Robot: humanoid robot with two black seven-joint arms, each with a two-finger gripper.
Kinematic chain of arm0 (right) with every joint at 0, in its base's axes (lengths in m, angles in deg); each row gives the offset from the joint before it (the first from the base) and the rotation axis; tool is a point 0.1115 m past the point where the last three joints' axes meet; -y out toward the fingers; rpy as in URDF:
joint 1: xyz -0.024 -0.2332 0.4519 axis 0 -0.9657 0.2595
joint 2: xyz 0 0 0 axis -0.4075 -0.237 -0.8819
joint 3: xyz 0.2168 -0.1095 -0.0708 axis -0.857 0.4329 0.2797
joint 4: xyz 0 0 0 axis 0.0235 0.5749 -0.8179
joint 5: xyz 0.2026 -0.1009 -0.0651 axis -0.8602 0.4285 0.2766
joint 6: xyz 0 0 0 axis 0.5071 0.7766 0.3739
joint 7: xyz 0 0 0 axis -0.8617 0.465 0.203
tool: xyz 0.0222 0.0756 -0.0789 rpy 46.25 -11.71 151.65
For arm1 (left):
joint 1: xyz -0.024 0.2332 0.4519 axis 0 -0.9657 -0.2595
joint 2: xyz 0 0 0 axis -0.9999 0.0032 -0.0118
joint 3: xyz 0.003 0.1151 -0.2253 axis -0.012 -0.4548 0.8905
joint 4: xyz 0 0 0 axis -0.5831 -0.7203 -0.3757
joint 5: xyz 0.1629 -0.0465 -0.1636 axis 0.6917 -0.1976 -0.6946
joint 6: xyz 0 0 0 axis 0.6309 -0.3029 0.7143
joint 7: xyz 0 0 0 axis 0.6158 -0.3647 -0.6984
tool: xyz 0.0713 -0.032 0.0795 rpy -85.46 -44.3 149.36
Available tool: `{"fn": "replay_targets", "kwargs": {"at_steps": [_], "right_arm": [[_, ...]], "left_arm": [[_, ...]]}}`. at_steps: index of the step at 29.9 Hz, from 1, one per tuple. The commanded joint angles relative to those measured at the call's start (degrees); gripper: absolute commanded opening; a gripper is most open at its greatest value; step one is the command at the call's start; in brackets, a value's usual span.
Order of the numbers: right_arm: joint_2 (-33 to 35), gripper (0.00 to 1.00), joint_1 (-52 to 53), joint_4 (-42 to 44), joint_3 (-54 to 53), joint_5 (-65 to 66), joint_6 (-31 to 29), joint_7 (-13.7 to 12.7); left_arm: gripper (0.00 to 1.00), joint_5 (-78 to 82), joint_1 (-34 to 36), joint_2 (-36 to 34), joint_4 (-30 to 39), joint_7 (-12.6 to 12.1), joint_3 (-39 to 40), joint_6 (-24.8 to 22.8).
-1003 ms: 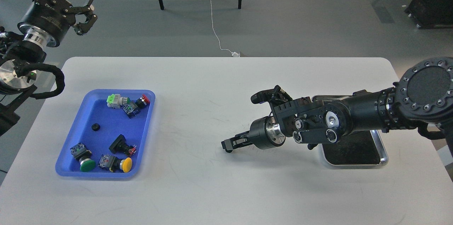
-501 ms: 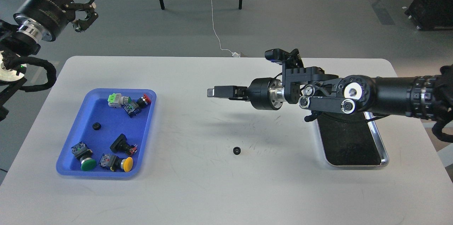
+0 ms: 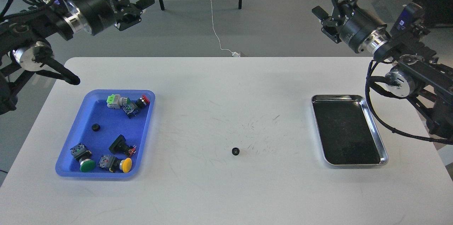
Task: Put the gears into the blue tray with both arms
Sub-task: 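Lift the right gripper away and swing the left gripper toward the part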
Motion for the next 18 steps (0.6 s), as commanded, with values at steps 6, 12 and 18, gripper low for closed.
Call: {"fn": "replay_targets", "kwargs": {"at_steps": [6, 12, 18], "right_arm": [[-0.36, 0.99, -15.0, -3.88, -12.41, -10.12, -1.01, 0.8], [-0.28, 0.99, -18.43, -3.71, -13.64, -27.07, -4.88, 0.71], [-0.19, 0.99, -24.31, -3.18, -16.53, -32.02, -14.09, 0.98]], "left_arm": [[0.97, 26.65, -1.19, 2.11, 14.39, -0.09, -0.9, -0.12], [0.97, 43.08, -1.2, 6.23, 20.29, -0.09, -7.4, -0.04], [0.95, 63.99, -1.37, 14.93, 20.12, -0.09, -12.67, -0.12]]}}
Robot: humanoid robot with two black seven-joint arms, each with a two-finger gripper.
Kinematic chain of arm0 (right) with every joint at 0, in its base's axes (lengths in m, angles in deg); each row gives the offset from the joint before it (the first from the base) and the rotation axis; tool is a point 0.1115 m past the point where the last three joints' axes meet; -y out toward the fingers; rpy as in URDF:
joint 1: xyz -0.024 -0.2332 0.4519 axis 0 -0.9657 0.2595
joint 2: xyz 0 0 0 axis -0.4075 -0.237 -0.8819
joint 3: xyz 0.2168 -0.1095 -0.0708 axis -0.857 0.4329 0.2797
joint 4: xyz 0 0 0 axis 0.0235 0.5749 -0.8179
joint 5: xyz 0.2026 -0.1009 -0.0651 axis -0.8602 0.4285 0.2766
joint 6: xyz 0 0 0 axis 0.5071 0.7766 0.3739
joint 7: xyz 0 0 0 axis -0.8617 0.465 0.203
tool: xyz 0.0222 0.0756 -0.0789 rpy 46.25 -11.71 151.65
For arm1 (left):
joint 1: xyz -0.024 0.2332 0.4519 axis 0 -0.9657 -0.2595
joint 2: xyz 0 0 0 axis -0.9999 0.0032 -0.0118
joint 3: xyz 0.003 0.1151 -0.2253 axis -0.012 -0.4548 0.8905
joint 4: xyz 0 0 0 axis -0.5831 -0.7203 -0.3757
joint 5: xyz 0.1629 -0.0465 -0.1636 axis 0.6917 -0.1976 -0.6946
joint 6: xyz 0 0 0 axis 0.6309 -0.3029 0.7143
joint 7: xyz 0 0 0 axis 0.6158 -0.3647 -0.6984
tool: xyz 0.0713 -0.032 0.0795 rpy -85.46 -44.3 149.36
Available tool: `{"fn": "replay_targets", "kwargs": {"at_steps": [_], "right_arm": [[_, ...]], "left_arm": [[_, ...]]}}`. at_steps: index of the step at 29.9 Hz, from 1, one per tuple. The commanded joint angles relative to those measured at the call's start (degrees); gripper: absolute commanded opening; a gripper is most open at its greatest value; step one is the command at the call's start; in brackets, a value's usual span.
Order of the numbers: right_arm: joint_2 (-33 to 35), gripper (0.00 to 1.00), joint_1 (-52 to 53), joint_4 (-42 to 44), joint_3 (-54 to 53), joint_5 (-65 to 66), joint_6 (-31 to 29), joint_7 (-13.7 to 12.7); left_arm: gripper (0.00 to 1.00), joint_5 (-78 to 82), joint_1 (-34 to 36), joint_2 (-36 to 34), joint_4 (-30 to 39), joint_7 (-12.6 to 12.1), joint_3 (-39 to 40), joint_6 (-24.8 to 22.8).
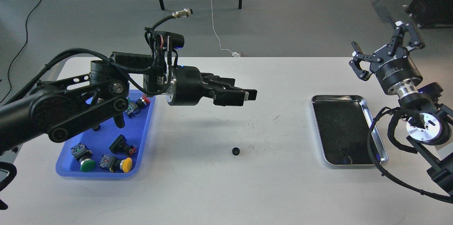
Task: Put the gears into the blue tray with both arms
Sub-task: 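Lift the right gripper away and swing the left gripper toward the part, then lower the left gripper onto the black part and grasp it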
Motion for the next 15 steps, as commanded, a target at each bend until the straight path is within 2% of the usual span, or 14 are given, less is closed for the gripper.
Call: {"fn": "replay_targets", "kwargs": {"at_steps": [1, 5, 8, 11, 15], "right_arm": [[-0.05, 0.99, -4.67, -0.07, -2.52, -1.14, -6.94, 0.21], [-0.4, 0.99, -11.43, -0.6, -6.21, -1.23, -13.1, 2.67], [-0.4, 0.99, -16.18, -1.22, -7.1, -2.02, -13.43, 4.6], [-0.4, 0.99, -20.93, -2.53, -8.32, -2.02, -13.43, 6.01], [-0.4, 0.99, -24.9, -4.2, -9.47, -2.02, -13.43, 6.1]], "left_arm": [[0.95, 12.99, -0.13, 4.17, -0.1, 0.03, -3.65, -0.06], [0.94, 22.41, -0.66, 5.41, -0.37, 0.03, -8.48, 0.12], [0.93, 25.23, -1.71, 6.02, -0.28, -0.05, -11.03, 0.73], [0.91, 28.92, -2.59, 7.25, -0.63, -1.28, -12.01, 0.91], [0.89, 33.67, -3.82, 10.06, -3.69, -2.95, -12.27, 0.91]]}}
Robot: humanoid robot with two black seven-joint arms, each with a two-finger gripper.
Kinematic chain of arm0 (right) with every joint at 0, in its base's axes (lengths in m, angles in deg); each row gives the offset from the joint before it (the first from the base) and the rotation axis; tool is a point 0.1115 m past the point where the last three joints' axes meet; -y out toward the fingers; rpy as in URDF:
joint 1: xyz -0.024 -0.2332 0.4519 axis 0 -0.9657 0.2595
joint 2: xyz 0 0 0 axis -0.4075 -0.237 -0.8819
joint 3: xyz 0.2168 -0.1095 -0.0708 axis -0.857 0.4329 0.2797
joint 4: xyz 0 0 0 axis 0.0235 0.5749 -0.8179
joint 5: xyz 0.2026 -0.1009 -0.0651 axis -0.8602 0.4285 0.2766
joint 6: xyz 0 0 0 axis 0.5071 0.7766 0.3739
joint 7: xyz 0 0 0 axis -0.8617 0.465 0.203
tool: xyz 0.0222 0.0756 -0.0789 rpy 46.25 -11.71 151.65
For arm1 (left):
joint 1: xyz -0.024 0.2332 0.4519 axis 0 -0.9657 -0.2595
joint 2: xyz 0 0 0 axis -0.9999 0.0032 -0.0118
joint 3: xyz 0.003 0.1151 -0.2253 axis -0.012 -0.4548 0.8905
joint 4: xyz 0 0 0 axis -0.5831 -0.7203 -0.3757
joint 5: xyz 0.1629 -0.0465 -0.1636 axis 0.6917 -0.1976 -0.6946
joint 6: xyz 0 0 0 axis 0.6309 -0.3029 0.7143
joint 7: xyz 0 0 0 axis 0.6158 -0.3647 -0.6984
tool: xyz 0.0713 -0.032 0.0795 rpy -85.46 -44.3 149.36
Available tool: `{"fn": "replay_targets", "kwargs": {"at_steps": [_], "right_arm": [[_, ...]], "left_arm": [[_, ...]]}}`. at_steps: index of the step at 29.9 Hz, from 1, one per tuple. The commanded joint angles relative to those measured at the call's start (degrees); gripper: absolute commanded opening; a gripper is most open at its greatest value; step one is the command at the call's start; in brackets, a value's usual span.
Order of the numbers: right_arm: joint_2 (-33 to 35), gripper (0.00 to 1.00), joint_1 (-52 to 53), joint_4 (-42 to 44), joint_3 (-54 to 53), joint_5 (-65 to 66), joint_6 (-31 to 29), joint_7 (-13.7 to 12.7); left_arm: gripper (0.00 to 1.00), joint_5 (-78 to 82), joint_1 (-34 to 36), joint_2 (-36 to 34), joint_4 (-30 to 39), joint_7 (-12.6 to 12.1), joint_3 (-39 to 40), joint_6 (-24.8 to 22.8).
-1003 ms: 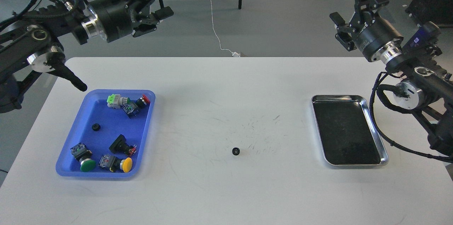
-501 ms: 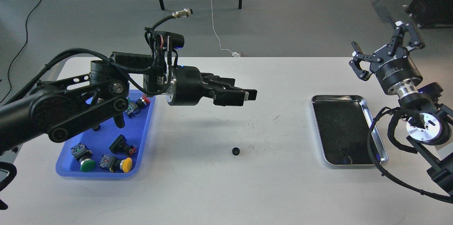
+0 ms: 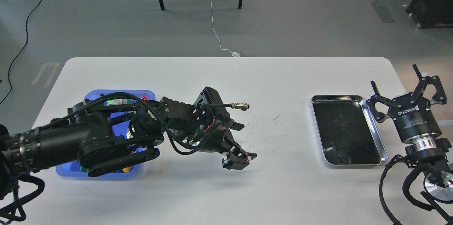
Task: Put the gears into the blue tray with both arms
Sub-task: 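Lower the left gripper onto the black part and grasp it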
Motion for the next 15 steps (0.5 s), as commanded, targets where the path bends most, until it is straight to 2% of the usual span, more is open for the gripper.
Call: {"fn": "replay_targets", "kwargs": {"at_steps": [1, 2, 4, 5, 10, 15], "right_arm": [[0.01, 0.99, -2.83, -1.25, -0.84, 0.0, -0.02, 0.26], [0.01, 0.99, -3.09, -1.51, -0.84, 0.0, -0.02, 0.26], [0.01, 0.99, -3.45, -2.04, -0.93, 0.0, -0.02, 0.26], [0.01, 0.99, -3.45, -2.04, -0.93, 0.0, -0.02, 0.26], [0.01, 0.99, -3.54, -2.04, -0.84, 0.0, -0.02, 0.26], [-0.08, 0.99, -3.54, -2.13, -0.75, 0.0, -0.02, 0.26]], "left_arm": [[0.87, 4.36, -1.07, 2.84, -3.76, -1.05, -0.7, 0.03], [0.84, 5.33, -1.16, 3.63, -4.74, -1.05, -1.31, 0.03], [0.68, 5.54, -1.07, 4.6, -5.8, -1.05, -2.89, 0.03], [0.65, 5.54, -1.07, 4.78, -5.8, -1.05, -3.51, 0.03], [0.56, 5.54, -1.16, 4.78, -6.41, -1.14, -5.09, 0.03], [0.51, 5.54, -1.77, 5.4, -10.28, -1.23, -4.92, 0.12]]}}
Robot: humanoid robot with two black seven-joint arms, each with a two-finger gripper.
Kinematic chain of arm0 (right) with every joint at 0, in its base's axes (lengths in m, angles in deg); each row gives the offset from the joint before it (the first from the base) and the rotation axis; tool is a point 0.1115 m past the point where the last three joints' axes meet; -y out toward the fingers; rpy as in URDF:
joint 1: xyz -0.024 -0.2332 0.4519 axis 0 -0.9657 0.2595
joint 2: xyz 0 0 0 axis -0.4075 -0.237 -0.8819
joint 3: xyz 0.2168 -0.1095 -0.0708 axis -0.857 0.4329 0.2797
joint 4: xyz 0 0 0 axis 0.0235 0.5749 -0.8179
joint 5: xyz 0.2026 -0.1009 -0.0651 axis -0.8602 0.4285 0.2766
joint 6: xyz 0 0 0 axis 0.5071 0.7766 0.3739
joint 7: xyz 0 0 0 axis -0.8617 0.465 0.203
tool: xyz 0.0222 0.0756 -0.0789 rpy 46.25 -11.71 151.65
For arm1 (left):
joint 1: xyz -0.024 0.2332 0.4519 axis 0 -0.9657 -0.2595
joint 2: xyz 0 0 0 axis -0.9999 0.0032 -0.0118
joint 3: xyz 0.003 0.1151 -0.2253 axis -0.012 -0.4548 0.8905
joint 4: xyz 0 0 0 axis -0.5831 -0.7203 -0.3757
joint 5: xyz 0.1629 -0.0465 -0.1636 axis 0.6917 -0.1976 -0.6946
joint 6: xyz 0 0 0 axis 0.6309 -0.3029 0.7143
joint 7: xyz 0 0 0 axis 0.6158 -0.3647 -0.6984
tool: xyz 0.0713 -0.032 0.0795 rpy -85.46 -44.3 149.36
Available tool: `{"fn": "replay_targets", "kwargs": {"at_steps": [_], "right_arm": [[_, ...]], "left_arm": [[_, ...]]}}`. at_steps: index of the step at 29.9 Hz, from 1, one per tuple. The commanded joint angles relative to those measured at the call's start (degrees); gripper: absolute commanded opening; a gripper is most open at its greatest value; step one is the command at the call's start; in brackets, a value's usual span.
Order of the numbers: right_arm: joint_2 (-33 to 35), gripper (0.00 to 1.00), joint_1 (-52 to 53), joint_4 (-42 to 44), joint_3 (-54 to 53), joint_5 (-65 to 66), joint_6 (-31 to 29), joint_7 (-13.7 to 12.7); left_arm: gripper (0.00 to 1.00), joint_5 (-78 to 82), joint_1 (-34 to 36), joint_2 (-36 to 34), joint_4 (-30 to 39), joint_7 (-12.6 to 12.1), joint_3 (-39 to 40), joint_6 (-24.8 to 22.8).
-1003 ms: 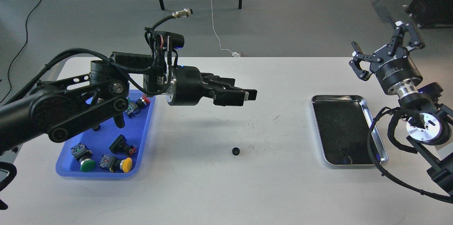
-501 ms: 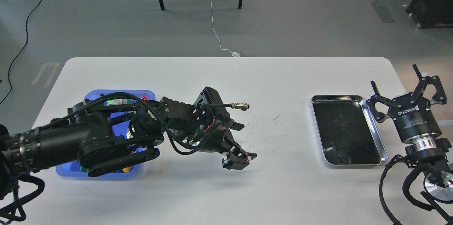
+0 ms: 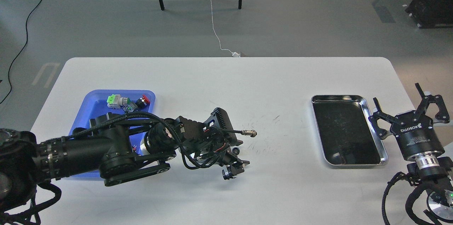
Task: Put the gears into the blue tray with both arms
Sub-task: 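Lower the left gripper onto the black part and grasp it, then move the black part into the blue bin and open the left gripper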
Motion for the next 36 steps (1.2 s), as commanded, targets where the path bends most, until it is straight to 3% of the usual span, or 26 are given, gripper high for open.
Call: {"fn": "replay_targets", "kwargs": {"at_steps": [1, 9, 16, 23, 25, 30, 36], "right_arm": [[-0.08, 0.99, 0.0, -0.05, 0.09, 0.0, 0.0, 0.0], [0.1, 0.99, 0.09, 0.12, -0.09, 0.18, 0.0, 0.0], [0.19, 0.99, 0.09, 0.3, -0.26, 0.18, 0.0, 0.0], [0.19, 0.99, 0.09, 0.39, -0.26, 0.18, 0.0, 0.0], [0.54, 0.99, 0.09, 0.39, -0.35, 0.18, 0.0, 0.0], [0.71, 0.99, 0.09, 0.3, -0.44, 0.18, 0.0, 0.0], [0.1, 0.99, 0.44, 0.03, -0.35, 0.35, 0.0, -0.09]], "left_arm": [[0.5, -0.02, -0.58, 0.76, -2.74, 0.02, 0.19, 0.09], [0.44, -0.02, -1.02, 1.03, -3.71, 0.1, 0.1, 0.36], [0.13, -0.02, -1.11, 0.85, -3.71, 0.28, 0.1, 0.27], [0.1, -0.02, -0.76, -0.55, -2.4, 0.28, 1.24, 0.44], [0.1, -0.02, -0.67, -3.52, 0.93, 0.45, 3.17, 1.75], [0.11, -0.02, -0.67, -18.8, 12.36, 1.07, 5.29, 3.43], [0.11, -6.25, -1.63, -34.37, 12.55, 4.93, 5.03, 5.62]]}}
